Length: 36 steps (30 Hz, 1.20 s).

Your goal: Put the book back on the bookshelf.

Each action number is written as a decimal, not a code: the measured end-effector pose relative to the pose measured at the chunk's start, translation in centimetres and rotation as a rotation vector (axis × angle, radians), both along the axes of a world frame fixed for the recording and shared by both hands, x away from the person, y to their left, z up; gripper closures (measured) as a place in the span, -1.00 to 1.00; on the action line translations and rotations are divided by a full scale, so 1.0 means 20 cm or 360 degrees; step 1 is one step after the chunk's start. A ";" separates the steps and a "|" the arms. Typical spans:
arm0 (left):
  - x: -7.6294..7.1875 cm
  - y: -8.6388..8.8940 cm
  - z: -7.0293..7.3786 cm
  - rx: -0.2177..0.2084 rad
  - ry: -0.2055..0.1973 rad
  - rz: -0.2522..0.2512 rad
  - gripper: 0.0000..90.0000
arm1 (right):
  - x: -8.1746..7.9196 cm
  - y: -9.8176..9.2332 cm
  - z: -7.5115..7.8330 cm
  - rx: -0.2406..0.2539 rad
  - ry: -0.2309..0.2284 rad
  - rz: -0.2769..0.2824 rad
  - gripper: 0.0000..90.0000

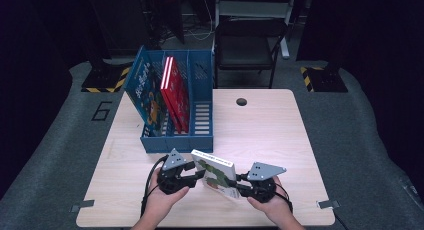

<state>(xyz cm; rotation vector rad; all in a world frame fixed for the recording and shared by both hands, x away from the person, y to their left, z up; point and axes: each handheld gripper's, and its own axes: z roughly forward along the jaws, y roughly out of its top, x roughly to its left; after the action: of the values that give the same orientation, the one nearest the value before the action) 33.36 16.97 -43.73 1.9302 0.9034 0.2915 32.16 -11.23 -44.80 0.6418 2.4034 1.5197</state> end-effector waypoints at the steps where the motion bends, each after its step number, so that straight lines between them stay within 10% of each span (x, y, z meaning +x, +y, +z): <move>1: 0.00 0.00 0.00 -0.0006 -0.0003 -0.0004 0.16 | 0.00 0.00 0.00 -0.0001 -0.0011 0.0008 0.71; 9: -0.02 0.07 0.11 -0.0122 -0.0101 0.0054 0.03 | -0.03 -0.01 0.05 -0.0051 -0.0124 -0.0023 0.70; 19: -0.06 0.05 0.20 -0.0095 -0.0241 -0.0017 -0.05 | -0.03 0.00 0.07 -0.0061 -0.0116 -0.0013 0.70; 36: -0.07 0.02 0.21 -0.0070 -0.0273 -0.0075 -0.03 | -0.05 0.00 0.10 -0.0029 -0.0118 0.0017 0.70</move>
<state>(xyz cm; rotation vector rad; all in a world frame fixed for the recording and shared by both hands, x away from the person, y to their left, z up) 32.01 17.43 -39.54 1.8522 0.7445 0.3997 31.22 -11.21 -42.70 0.5594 2.3665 1.4965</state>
